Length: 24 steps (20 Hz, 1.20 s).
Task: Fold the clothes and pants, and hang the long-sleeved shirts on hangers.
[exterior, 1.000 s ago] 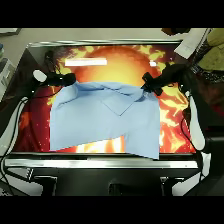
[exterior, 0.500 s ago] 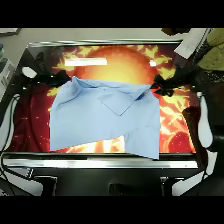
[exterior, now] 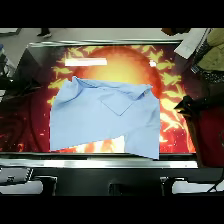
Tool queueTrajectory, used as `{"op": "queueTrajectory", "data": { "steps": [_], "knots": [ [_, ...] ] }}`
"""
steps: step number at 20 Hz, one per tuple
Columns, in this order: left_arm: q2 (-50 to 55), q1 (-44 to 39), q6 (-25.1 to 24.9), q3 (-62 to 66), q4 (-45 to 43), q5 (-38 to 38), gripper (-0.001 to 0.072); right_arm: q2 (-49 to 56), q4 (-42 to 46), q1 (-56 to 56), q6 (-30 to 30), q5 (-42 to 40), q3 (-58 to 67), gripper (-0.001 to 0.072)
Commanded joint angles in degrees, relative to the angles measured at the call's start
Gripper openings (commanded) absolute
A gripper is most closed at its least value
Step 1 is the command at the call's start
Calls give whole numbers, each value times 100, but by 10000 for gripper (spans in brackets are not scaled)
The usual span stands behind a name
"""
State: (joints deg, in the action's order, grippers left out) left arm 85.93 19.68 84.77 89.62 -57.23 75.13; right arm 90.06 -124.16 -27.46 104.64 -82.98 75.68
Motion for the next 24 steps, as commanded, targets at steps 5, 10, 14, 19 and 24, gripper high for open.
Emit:
{"op": "queueTrajectory", "data": {
  "steps": [5, 10, 14, 19, 24],
  "knots": [
    [-428, 415, -79, -391, -7, 240, 412, -190, -352, 109, 883, 883, -1871, 419],
    [-428, 422, 378, -393, -37, 33, 414, -26, -442, 601, 905, 1333, -1976, 418],
    [-448, 570, 382, -492, -39, 79, 415, 214, -608, 925, 896, 1311, -1976, 342],
    [-1250, 1482, -153, -2557, -33, 37, 414, 219, -654, 946, 901, 1303, -1976, 42],
    [-1947, 1954, -339, -5097, -33, -190, 414, 219, -710, 946, 881, 1176, -1976, 41]
  ]
}}
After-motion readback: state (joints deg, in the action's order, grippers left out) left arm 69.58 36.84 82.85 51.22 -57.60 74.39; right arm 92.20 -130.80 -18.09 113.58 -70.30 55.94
